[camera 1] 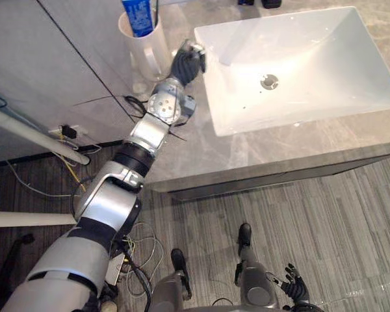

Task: Organize washtable

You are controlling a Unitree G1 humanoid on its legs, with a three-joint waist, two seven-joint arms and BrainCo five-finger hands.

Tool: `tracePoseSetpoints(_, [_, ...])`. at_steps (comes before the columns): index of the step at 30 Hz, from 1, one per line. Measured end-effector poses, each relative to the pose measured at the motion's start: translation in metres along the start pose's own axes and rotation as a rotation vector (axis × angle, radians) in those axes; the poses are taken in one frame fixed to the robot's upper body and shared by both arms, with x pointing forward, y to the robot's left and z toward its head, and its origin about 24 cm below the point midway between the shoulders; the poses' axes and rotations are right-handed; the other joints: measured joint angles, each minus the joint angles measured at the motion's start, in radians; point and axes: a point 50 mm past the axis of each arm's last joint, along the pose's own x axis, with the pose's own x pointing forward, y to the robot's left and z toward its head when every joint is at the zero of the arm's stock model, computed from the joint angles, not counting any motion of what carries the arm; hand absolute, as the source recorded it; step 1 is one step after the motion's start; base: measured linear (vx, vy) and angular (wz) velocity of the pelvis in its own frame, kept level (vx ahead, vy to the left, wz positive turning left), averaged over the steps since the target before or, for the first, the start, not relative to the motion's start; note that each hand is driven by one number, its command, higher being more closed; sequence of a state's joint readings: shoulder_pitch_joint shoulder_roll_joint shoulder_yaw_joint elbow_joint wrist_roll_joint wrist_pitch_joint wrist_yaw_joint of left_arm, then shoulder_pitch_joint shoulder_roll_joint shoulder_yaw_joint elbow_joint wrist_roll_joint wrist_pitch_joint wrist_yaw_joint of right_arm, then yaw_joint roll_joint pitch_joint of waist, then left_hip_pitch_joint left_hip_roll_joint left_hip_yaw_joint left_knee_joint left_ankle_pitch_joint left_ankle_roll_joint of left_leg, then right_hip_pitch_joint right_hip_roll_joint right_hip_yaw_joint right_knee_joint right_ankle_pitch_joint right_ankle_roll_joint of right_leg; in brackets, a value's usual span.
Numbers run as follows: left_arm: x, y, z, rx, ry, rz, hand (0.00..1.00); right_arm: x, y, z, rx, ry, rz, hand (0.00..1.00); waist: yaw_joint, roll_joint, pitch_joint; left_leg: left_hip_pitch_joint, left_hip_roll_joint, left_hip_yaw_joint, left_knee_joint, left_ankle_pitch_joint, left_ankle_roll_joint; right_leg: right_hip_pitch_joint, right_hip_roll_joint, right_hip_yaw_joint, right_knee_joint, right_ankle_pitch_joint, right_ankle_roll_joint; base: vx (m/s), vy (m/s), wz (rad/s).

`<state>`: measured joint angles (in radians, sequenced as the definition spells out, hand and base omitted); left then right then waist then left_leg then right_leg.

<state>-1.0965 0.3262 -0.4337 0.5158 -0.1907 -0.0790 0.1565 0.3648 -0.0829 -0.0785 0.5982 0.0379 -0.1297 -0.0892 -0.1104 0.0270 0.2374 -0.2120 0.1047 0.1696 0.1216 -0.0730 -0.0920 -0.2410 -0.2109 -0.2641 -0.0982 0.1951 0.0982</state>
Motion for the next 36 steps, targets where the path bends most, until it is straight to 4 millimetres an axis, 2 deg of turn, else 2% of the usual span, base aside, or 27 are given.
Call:
tracePoseSetpoints(2, [-0.022,-0.016,0.006,-0.106,-0.079,-0.047,1.0,0.0,-0.001,-0.004,0.0,0.017,-0.007,0.0,0.015,0.003,-0.001,0.017,-0.004,-0.019,0.0,0.0,0.0,0.026,0.0,-0.016,0.0,-0.006,0.004,0.02,0.0,0.19])
tracePoseSetpoints(5, [-0.057,-0.025,-0.007,-0.209,-0.068,-0.075,1.0,0.001,-0.002,-0.007,-0.001,0.033,-0.011,0.0,0.017,0.009,-0.002,0.039,-0.007,-0.04,-0.003,0.0,0.0,0.064,-0.001,-0.039,0.0,-0.018,0.004,0.01,0.005,0.25])
tracePoseSetpoints(6, [-0.078,-0.027,-0.015,-0.251,-0.045,-0.089,1.0,0.002,-0.004,-0.009,0.001,0.047,-0.018,0.0,0.017,0.011,-0.005,0.051,-0.008,-0.045,-0.007,0.0,0.0,0.078,0.0,-0.043,0.0,-0.023,0.007,-0.01,0.002,0.14])
tracePoseSetpoints(10, [-0.142,-0.032,-0.038,-0.4,0.064,-0.058,1.0,0.004,-0.01,-0.025,-0.005,0.141,-0.039,0.0,0.046,0.024,-0.033,0.092,-0.011,-0.07,-0.02,0.0,0.001,0.13,0.0,-0.074,0.0,-0.034,0.006,0.01,-0.002,0.17])
tracePoseSetpoints(12, [-0.166,-0.035,-0.043,-0.451,0.112,-0.038,1.0,0.004,-0.012,-0.031,-0.014,0.172,-0.041,0.0,0.05,0.027,-0.058,0.111,-0.011,-0.084,-0.028,0.0,0.0,0.155,0.0,-0.091,0.0,-0.04,0.004,0.02,-0.002,0.19])
tracePoseSetpoints(13, [-0.18,-0.038,-0.044,-0.501,0.137,-0.03,1.0,0.003,-0.013,-0.035,-0.018,0.194,-0.043,0.0,0.063,0.026,-0.073,0.132,-0.011,-0.084,-0.037,0.001,0.001,0.171,0.0,-0.092,-0.001,-0.043,0.003,0.02,0.0,0.09])
tracePoseSetpoints(16, [-0.206,-0.043,-0.046,-0.6,0.179,0.009,1.0,0.004,-0.013,-0.041,-0.028,0.239,-0.043,0.0,0.074,0.022,-0.108,0.164,-0.013,-0.094,-0.045,0.001,0.001,0.206,-0.001,-0.105,-0.001,-0.048,0.002,-0.01,0.0,0.08])
tracePoseSetpoints(20, [-0.229,-0.054,-0.054,-0.672,0.266,0.061,1.0,0.002,-0.012,-0.05,-0.033,0.291,-0.039,0.0,0.08,0.006,-0.152,0.174,-0.014,-0.118,-0.053,0.006,-0.001,0.228,-0.001,-0.128,-0.001,-0.058,0.0,-0.05,-0.014,0.17])
tracePoseSetpoints(23, [-0.242,-0.063,-0.059,-0.724,0.328,0.075,1.0,0.001,-0.011,-0.054,-0.033,0.313,-0.037,0.0,0.084,-0.003,-0.162,0.189,-0.014,-0.141,-0.061,0.01,-0.003,0.257,-0.001,-0.15,-0.001,-0.067,0.004,-0.05,-0.024,0.19])
tracePoseSetpoints(25, [-0.251,-0.07,-0.065,-0.753,0.387,0.075,1.0,-0.001,-0.01,-0.059,-0.042,0.344,-0.034,0.0,0.1,-0.011,-0.189,0.191,-0.015,-0.148,-0.094,0.03,-0.001,0.26,-0.001,-0.165,-0.001,-0.07,0.006,-0.07,-0.025,0.21])
tracePoseSetpoints(29, [-0.261,-0.079,-0.078,-0.765,0.476,0.065,1.0,-0.003,-0.008,-0.063,-0.043,0.369,-0.028,0.0,0.103,-0.025,-0.204,0.208,-0.015,-0.177,-0.133,0.057,-0.002,0.281,-0.001,-0.199,-0.001,-0.082,0.016,-0.01,-0.022,0.28])
tracePoseSetpoints(33, [-0.274,-0.09,-0.091,-0.726,0.579,0.041,1.0,-0.003,-0.005,-0.063,-0.053,0.373,-0.011,0.0,0.124,-0.041,-0.225,0.225,-0.015,-0.191,-0.161,0.072,-0.004,0.291,0.0,-0.212,-0.001,-0.084,0.015,0.03,-0.009,0.08])
tracePoseSetpoints(36, [-0.28,-0.095,-0.098,-0.698,0.633,0.027,1.0,-0.003,-0.002,-0.064,-0.05,0.377,-0.006,0.0,0.123,-0.052,-0.234,0.227,-0.016,-0.196,-0.167,0.079,-0.001,0.295,0.0,-0.225,-0.001,-0.085,0.017,0.05,-0.006,0.11])
